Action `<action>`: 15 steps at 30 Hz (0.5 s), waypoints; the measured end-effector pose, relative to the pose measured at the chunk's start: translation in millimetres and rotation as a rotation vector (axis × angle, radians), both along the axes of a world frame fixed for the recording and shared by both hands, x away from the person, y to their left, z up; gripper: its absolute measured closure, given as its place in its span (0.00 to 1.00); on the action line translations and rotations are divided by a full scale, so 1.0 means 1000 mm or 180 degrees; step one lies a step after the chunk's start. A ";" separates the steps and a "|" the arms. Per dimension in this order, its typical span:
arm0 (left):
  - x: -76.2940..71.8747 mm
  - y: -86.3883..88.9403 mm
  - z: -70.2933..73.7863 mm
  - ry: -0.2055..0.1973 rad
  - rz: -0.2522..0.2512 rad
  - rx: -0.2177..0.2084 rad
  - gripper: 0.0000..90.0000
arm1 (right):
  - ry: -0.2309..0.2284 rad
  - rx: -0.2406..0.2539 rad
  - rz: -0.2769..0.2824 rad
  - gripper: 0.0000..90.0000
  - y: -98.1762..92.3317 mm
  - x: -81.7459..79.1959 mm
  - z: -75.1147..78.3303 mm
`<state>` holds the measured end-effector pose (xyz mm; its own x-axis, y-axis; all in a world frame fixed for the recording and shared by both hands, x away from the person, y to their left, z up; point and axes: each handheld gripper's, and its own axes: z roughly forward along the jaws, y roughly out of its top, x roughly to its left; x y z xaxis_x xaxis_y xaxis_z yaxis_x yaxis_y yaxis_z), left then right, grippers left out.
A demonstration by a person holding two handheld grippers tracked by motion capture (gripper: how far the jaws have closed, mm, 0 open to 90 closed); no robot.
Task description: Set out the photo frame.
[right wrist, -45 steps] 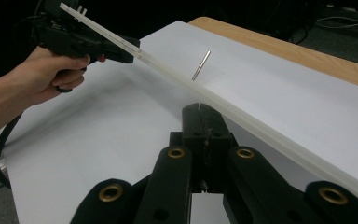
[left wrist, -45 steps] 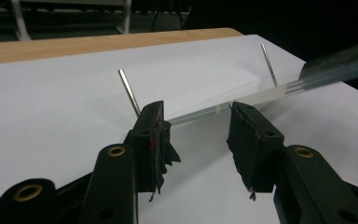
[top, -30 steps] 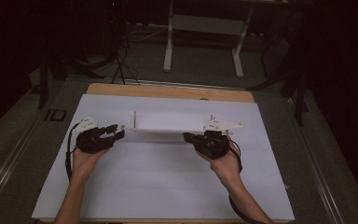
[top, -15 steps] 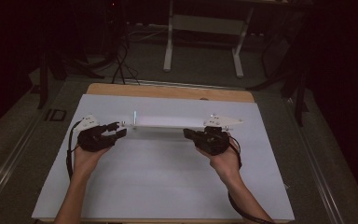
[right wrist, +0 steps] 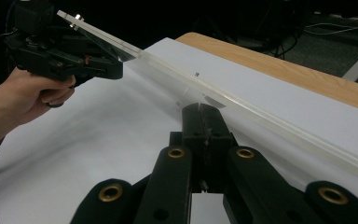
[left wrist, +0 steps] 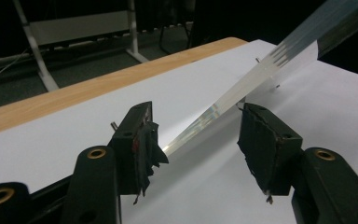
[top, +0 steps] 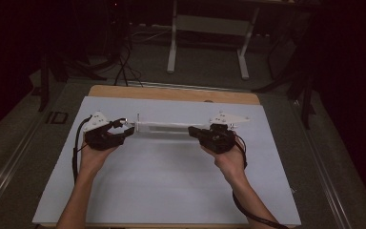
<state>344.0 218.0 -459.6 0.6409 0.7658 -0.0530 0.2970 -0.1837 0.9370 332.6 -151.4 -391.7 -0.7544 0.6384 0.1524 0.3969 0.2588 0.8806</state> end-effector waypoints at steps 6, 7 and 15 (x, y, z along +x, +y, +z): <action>0.005 -0.006 0.006 -0.0046 -0.0082 -0.0005 0.49 | -0.0004 0.0023 -0.0039 1.00 0.001 0.004 0.002; 0.005 -0.006 0.006 -0.0049 -0.0095 -0.0008 0.49 | -0.0005 0.0029 -0.0048 1.00 0.001 0.005 0.002; 0.010 -0.011 0.008 -0.0065 -0.0122 -0.0013 0.55 | -0.0032 0.0027 -0.0106 1.00 0.000 0.009 0.005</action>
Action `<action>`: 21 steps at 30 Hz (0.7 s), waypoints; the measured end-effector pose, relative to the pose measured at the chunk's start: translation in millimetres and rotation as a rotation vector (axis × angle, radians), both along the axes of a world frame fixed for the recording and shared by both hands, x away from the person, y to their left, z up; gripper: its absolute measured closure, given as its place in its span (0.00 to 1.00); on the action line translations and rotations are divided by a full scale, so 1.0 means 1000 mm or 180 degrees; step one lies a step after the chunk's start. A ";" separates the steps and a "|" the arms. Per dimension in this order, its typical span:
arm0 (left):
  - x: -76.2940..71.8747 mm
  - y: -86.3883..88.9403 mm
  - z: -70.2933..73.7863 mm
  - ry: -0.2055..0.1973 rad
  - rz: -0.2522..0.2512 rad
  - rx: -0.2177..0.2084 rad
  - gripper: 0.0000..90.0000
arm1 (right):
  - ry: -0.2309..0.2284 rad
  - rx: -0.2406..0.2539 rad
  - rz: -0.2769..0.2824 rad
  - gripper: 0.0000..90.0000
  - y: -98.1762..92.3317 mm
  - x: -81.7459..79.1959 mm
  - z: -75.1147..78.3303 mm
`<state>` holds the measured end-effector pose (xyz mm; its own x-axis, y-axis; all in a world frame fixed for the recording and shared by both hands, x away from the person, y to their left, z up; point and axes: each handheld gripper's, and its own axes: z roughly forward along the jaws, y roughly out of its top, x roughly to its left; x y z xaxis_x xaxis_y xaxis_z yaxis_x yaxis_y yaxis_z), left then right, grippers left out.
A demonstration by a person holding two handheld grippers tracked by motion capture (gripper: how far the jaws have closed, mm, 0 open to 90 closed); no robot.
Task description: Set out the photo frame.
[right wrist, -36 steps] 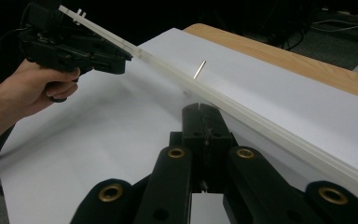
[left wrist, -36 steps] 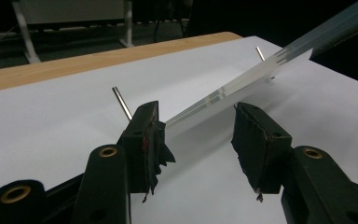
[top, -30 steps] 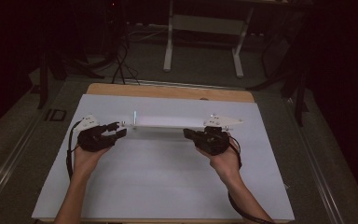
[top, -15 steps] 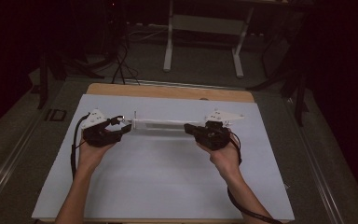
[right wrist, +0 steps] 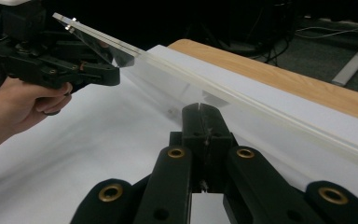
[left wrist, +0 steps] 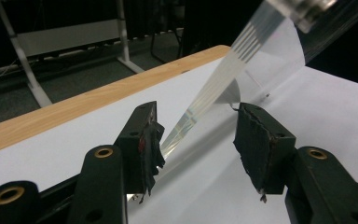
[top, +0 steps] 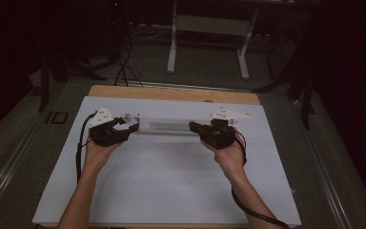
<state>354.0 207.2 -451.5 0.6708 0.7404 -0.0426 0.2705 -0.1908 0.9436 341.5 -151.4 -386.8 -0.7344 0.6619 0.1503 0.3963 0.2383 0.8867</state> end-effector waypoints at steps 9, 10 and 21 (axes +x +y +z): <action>0.004 0.000 0.002 0.0032 0.0009 -0.0022 0.56 | -0.0134 -0.0201 -0.0086 0.95 -0.004 0.001 -0.001; 0.005 0.000 0.003 0.0033 0.0016 -0.0023 0.56 | -0.0132 -0.0221 -0.0095 0.95 -0.005 0.001 -0.002; 0.010 0.000 0.005 0.0074 0.0055 -0.0055 0.56 | -0.0148 -0.0315 -0.0216 0.79 -0.027 0.007 -0.008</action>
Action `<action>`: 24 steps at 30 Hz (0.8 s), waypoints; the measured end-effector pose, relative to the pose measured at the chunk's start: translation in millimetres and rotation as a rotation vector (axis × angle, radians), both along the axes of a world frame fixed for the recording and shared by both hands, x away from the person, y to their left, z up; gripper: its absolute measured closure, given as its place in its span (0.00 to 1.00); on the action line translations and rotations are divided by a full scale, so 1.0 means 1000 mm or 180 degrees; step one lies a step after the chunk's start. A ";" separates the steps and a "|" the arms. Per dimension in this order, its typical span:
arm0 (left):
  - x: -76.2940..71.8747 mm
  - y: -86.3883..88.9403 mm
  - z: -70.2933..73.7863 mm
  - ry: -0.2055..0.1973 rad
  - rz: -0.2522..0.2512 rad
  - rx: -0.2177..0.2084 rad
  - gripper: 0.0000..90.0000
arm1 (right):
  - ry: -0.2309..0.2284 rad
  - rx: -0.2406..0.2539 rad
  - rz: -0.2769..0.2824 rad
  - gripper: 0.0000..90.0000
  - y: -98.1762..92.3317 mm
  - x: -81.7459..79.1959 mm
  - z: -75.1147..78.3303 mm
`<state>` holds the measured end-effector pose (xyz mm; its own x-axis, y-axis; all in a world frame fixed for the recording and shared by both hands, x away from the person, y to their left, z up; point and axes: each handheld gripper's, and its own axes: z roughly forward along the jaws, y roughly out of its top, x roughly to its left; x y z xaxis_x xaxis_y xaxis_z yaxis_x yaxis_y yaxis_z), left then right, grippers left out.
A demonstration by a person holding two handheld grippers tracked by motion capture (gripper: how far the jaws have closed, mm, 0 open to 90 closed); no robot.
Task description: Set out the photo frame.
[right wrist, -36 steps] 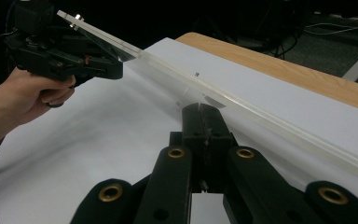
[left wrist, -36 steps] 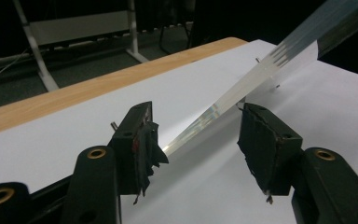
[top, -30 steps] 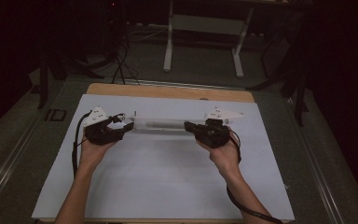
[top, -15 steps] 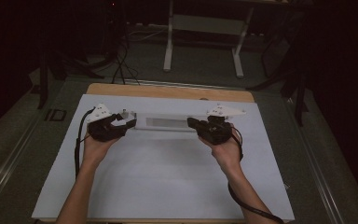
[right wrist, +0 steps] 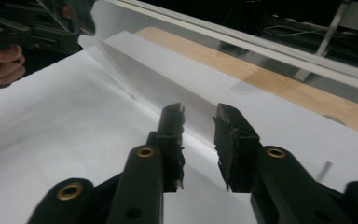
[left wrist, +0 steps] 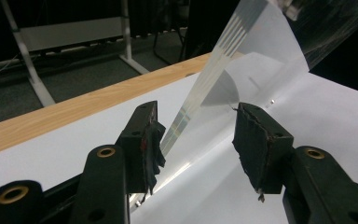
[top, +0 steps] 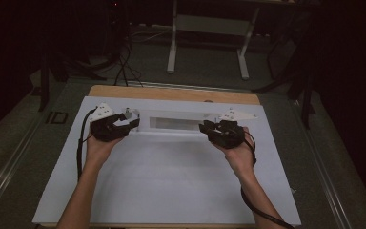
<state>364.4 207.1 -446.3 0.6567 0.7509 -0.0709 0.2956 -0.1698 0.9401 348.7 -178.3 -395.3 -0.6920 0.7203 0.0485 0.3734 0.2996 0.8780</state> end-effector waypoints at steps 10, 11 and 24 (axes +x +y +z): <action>0.004 0.000 0.001 0.0026 0.0040 -0.0039 0.56 | -0.0062 -0.0065 -0.0151 0.72 -0.024 0.005 -0.001; 0.004 -0.001 0.001 0.0024 0.0047 -0.0043 0.56 | -0.0074 -0.0064 -0.0155 0.72 -0.026 0.006 -0.001; 0.006 -0.001 0.002 0.0024 0.0092 -0.0067 0.56 | -0.0037 -0.0151 -0.0353 0.68 -0.050 0.011 -0.008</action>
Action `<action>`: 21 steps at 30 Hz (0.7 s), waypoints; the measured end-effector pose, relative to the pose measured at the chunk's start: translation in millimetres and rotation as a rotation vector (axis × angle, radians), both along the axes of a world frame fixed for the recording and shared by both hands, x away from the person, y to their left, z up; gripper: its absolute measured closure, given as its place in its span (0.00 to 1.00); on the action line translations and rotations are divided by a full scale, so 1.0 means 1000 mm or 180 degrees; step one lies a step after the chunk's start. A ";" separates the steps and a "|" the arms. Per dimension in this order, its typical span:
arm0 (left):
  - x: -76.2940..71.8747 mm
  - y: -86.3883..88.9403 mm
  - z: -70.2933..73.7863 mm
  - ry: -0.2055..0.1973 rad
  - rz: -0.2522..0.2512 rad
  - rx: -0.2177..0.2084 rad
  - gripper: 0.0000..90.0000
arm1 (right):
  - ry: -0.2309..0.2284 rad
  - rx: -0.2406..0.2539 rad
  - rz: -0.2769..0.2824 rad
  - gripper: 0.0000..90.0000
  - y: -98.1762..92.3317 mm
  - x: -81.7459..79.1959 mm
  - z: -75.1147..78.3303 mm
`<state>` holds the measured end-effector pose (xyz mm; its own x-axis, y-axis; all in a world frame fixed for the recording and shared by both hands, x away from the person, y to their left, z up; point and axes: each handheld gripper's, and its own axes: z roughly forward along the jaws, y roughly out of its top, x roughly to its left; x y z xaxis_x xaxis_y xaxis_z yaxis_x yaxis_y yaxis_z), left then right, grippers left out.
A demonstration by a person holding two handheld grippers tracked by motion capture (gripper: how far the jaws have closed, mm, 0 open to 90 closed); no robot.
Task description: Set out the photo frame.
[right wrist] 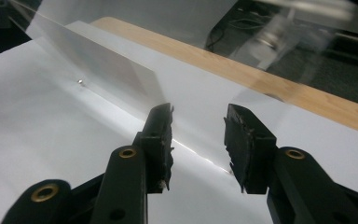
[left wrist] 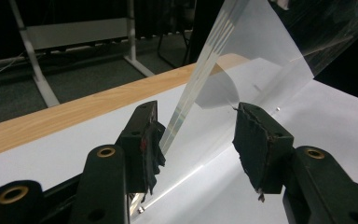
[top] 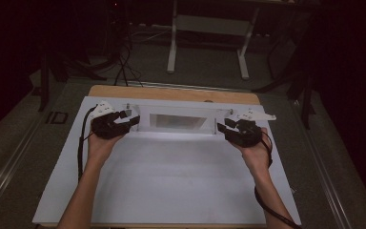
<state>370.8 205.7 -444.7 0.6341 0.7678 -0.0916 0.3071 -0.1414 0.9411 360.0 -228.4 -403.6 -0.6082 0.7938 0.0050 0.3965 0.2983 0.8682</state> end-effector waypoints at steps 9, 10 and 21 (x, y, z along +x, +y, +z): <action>0.004 -0.001 0.001 0.0014 0.0067 -0.0013 0.56 | -0.0002 -0.0064 -0.0153 0.66 -0.013 0.006 -0.004; 0.004 -0.001 0.002 0.0021 0.0074 -0.0013 0.56 | -0.0010 -0.0077 -0.0166 0.65 -0.013 0.007 -0.004; 0.006 -0.002 0.004 0.0045 0.0100 -0.0001 0.56 | -0.0032 0.0056 -0.0176 0.58 -0.016 0.024 -0.010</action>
